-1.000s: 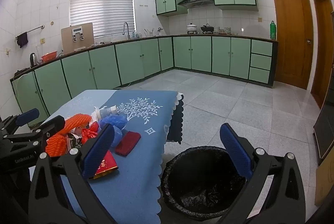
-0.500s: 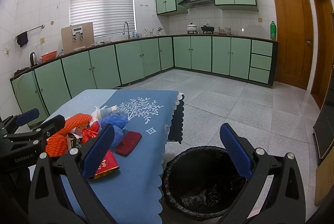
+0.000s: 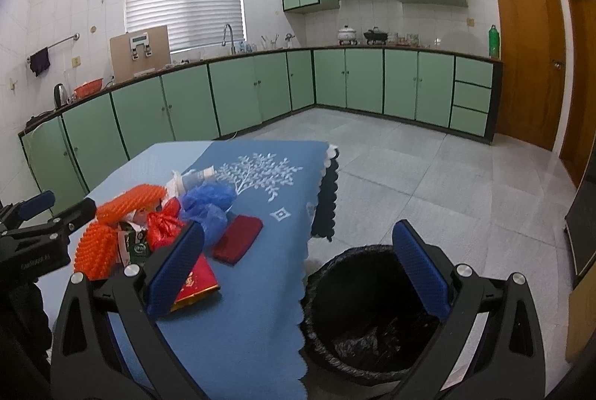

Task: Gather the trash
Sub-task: 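Approach the pile of trash on the table with both tools, then grasp the red festive pouch with the right tool while the left tool grasps an orange foam net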

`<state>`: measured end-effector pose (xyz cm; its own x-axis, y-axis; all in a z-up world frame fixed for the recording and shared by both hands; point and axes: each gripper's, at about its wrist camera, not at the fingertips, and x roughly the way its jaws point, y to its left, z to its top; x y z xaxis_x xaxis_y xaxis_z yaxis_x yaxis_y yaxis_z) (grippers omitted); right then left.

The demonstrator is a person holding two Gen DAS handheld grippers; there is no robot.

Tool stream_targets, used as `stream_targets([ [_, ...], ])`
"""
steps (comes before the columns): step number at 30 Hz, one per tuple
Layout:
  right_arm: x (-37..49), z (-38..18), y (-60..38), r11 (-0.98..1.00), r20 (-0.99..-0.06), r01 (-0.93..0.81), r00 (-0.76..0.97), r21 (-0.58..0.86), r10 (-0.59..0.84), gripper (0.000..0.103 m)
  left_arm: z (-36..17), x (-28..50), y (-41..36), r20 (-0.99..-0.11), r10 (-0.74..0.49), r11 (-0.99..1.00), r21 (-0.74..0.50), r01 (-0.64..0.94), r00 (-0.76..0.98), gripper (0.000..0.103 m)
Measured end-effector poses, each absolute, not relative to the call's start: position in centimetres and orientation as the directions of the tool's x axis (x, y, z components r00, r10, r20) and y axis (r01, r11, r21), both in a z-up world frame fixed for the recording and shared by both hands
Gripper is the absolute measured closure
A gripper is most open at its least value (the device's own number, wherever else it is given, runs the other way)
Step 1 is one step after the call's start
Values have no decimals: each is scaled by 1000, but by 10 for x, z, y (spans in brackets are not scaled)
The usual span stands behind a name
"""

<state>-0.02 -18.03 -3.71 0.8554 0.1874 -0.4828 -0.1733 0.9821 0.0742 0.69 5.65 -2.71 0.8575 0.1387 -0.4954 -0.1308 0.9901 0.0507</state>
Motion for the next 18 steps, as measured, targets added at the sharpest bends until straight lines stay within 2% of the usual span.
stream_targets([
  [8, 10, -57, -146, 961, -522, -260, 808, 99, 272, 5, -42, 5, 98, -518, 221, 974, 76, -213, 826, 6],
  [18, 28, -87, -103, 929, -591, -352, 726, 118, 350, 5, -66, 6, 121, -562, 256, 963, 80, -256, 787, 6],
])
